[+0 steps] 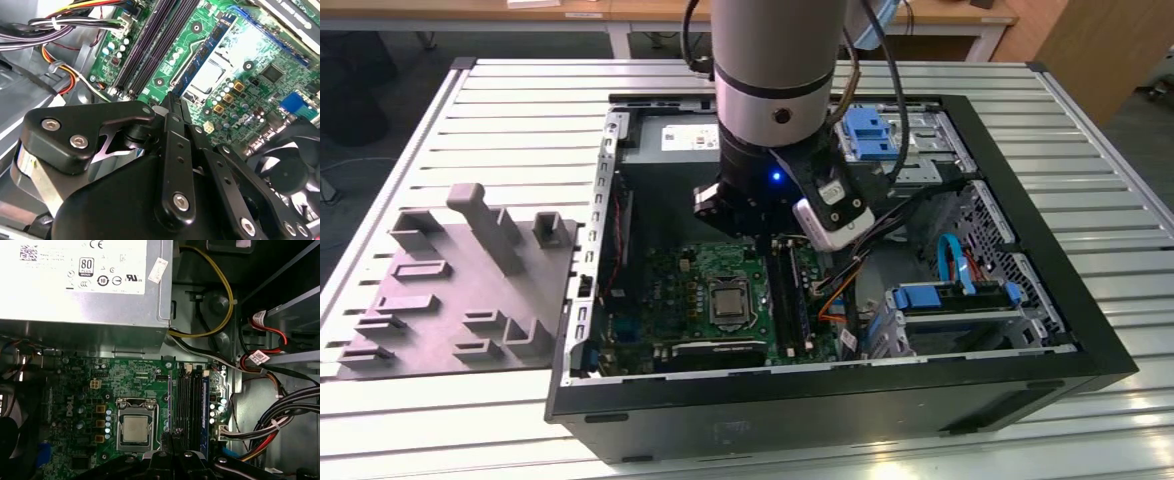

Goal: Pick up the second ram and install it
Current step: 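Insert the second ram into the second slot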

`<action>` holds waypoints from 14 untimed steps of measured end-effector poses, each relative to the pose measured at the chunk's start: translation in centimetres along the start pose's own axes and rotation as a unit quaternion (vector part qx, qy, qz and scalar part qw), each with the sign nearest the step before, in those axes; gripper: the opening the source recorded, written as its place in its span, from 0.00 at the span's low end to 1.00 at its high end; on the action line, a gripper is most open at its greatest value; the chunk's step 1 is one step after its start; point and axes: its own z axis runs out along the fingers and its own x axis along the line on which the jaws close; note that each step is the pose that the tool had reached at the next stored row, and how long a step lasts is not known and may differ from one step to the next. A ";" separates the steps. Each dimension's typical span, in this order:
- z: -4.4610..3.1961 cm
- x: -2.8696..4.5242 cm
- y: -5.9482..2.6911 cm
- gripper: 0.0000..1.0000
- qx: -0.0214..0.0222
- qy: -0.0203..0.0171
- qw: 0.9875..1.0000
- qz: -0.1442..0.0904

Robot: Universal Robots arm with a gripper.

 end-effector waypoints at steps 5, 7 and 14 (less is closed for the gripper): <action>0.92 -0.09 -0.07 0.12 0.000 0.000 1.000 0.000; 1.24 -0.37 -0.10 0.12 0.000 0.000 1.000 0.000; 2.13 -1.27 -0.19 0.12 0.000 0.001 1.000 0.000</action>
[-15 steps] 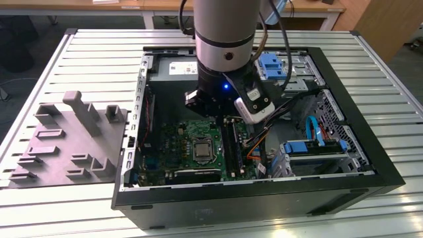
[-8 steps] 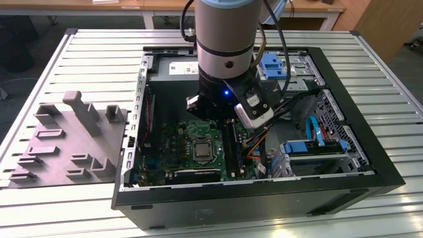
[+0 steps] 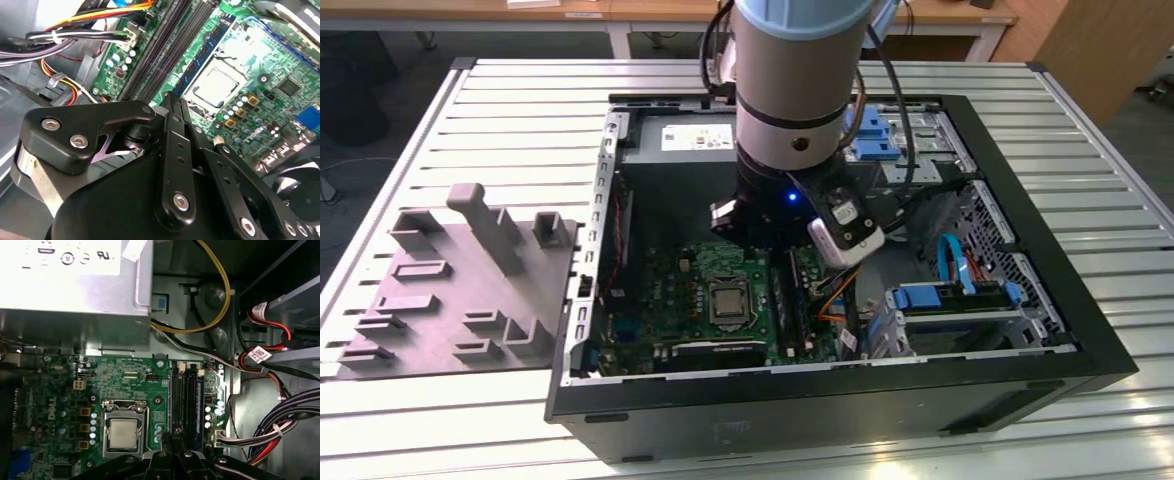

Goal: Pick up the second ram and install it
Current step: 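Insert the second ram into the second slot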

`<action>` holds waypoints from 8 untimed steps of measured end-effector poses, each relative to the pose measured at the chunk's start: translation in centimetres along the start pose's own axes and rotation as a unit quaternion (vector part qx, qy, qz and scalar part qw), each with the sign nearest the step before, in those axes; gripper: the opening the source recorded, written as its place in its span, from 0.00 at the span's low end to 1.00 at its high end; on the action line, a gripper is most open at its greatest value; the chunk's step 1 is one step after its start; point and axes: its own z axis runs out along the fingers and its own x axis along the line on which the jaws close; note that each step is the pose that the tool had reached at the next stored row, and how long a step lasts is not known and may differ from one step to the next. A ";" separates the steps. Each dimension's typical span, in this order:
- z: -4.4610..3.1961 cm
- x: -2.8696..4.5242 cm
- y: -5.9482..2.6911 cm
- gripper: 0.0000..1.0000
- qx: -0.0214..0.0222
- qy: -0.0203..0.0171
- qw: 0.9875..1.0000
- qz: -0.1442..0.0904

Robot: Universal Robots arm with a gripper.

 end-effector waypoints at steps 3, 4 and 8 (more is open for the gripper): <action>0.27 -0.36 -0.03 0.12 0.000 0.000 1.000 0.000; 0.42 -0.45 -0.04 0.12 0.000 0.000 1.000 0.000; 0.81 -0.74 -0.08 0.12 0.000 0.001 1.000 0.000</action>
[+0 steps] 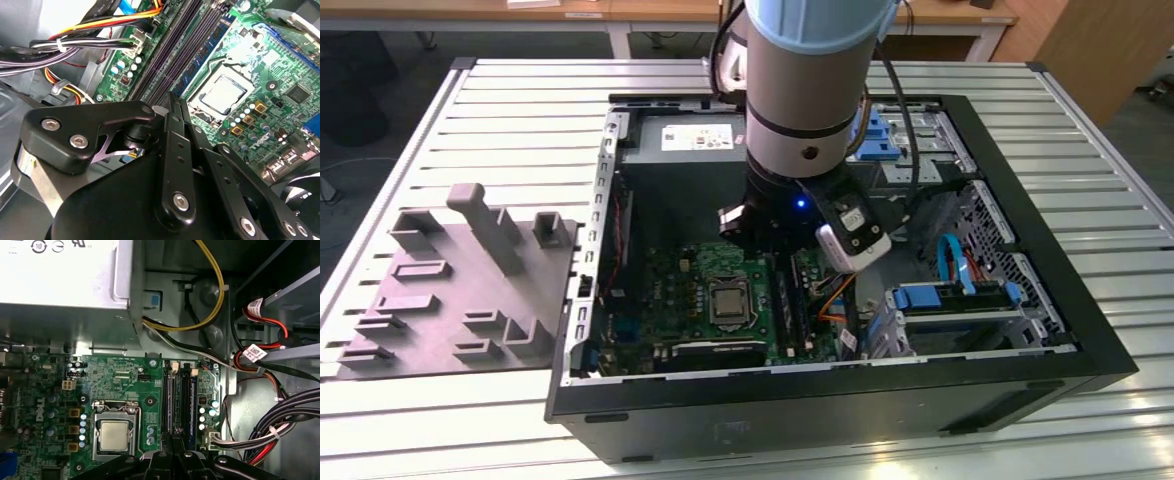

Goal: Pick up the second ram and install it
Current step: 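Insert the second ram into the second slot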

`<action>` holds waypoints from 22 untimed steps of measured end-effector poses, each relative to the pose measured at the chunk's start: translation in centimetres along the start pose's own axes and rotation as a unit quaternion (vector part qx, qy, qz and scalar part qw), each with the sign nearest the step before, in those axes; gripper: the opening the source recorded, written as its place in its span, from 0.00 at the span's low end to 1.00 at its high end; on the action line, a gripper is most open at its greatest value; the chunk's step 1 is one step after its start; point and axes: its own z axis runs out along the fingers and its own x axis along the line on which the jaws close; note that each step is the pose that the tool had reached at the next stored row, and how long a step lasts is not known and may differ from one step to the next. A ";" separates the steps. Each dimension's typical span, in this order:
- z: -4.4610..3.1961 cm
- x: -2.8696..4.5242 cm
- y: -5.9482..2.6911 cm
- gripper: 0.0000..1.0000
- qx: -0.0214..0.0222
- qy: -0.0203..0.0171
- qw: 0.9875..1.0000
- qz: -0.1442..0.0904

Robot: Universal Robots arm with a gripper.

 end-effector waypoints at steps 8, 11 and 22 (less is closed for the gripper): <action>0.19 -0.21 -0.02 0.12 0.000 0.000 1.000 0.000; 0.55 -0.23 -0.05 0.12 0.000 0.000 1.000 0.000; 1.37 -0.36 -0.11 0.12 0.000 0.000 1.000 0.000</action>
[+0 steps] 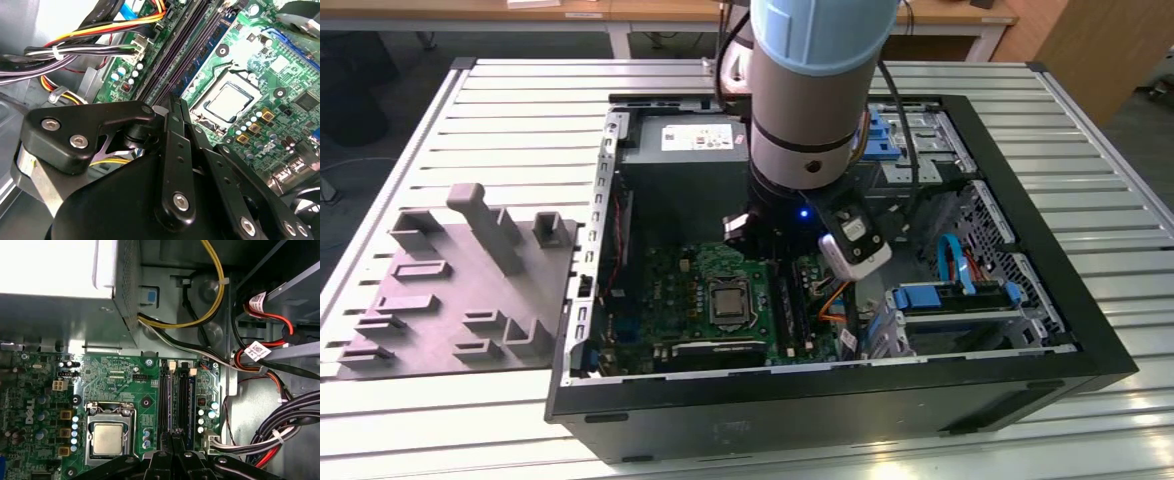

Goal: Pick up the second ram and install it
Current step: 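Insert the second ram into the second slot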

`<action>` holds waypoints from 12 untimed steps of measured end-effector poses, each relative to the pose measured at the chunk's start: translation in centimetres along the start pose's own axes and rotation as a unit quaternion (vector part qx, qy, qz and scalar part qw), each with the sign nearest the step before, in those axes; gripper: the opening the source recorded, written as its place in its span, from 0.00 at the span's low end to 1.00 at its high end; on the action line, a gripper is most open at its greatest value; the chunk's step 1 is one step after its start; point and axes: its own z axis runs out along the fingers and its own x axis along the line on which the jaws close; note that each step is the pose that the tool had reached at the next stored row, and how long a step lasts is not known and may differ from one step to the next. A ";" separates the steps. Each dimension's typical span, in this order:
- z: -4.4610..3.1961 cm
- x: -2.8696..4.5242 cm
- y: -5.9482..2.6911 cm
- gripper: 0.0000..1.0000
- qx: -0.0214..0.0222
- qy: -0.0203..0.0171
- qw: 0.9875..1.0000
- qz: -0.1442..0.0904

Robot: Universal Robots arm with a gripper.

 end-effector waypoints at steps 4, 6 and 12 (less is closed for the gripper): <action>0.31 0.01 -0.03 0.12 0.000 0.000 1.000 0.000; 0.32 0.01 -0.03 0.12 0.000 0.000 1.000 0.000; 0.65 0.03 -0.08 0.12 0.000 0.000 1.000 0.000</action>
